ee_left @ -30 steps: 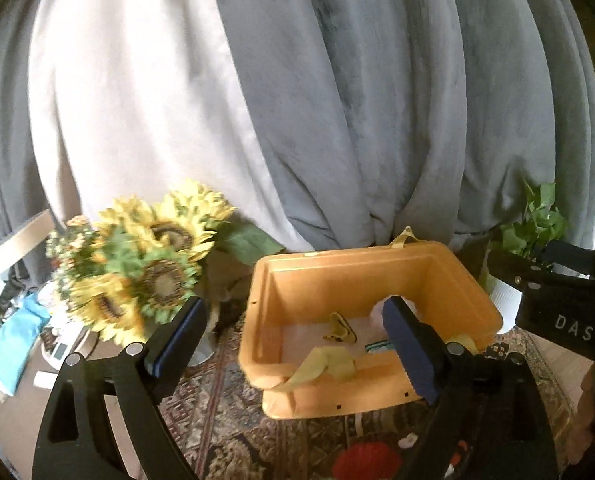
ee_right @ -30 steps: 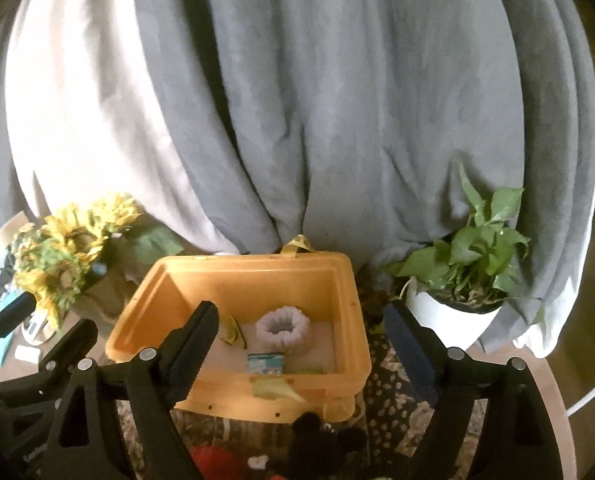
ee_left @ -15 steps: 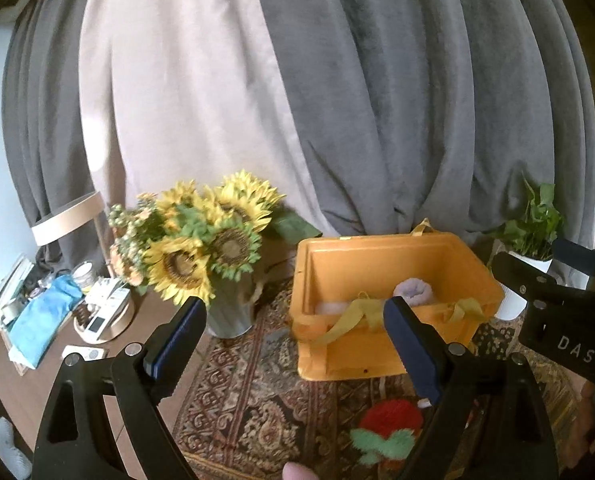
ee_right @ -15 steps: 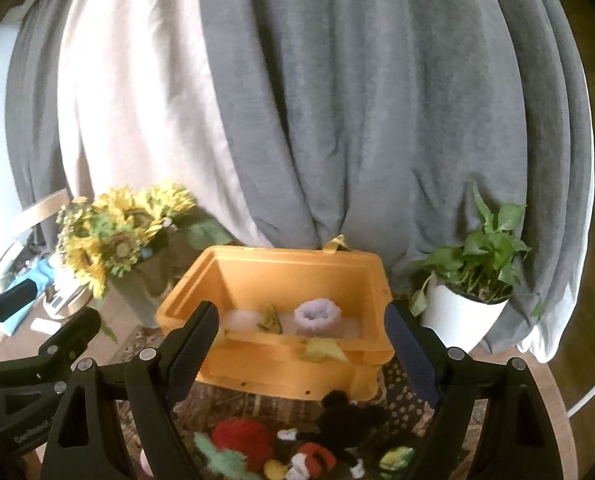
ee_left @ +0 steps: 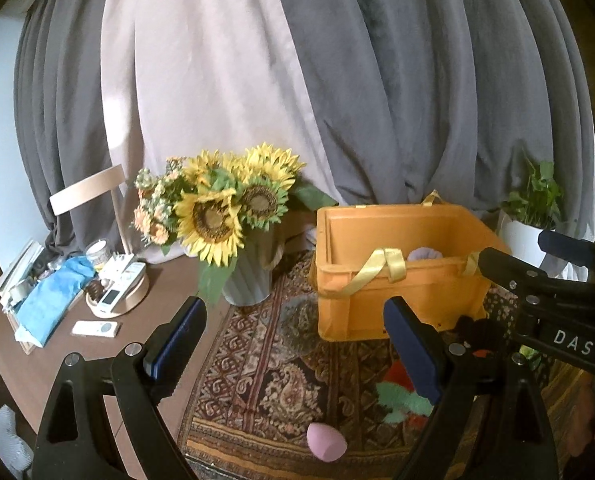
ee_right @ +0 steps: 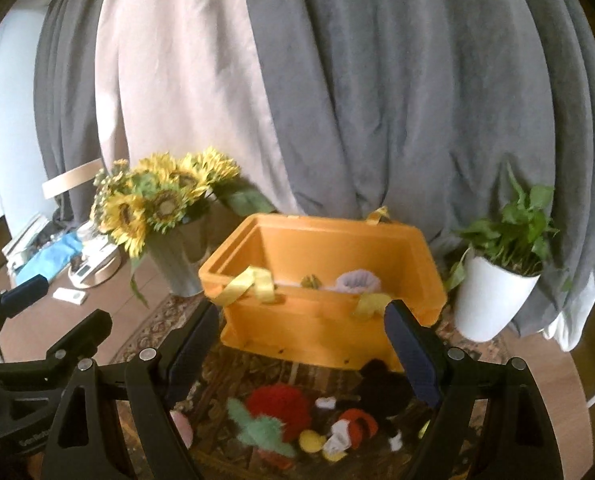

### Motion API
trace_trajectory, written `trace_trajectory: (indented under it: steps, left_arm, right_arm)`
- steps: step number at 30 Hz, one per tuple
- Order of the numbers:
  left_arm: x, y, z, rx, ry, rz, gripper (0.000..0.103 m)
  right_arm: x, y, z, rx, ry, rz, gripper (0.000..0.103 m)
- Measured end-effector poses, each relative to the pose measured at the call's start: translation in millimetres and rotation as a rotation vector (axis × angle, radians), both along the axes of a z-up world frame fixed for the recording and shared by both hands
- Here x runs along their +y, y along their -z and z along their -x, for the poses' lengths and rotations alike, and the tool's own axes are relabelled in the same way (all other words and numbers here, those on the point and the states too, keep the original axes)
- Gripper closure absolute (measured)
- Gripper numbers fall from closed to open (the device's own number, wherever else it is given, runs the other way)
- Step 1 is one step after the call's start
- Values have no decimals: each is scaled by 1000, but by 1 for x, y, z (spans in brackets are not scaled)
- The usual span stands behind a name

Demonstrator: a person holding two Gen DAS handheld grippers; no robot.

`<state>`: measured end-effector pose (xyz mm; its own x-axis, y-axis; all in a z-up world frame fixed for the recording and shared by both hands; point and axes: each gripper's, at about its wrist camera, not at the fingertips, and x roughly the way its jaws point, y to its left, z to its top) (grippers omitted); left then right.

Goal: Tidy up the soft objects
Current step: 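Withdraw both tools from the crate toward the remaining toys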

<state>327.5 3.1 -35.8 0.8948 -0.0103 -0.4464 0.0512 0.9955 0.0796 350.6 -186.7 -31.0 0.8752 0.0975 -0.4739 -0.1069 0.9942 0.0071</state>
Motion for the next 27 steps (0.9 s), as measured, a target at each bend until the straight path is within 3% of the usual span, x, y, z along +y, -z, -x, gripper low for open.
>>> trace_trajectory:
  steps: [16, 27]
  left_arm:
    - [6, 60, 27, 92, 16, -43, 12]
    - [-4, 97, 20, 182, 12, -47, 12]
  right_arm:
    - [18, 55, 7, 123, -105, 63, 17]
    - [14, 96, -16, 255, -171, 74, 18]
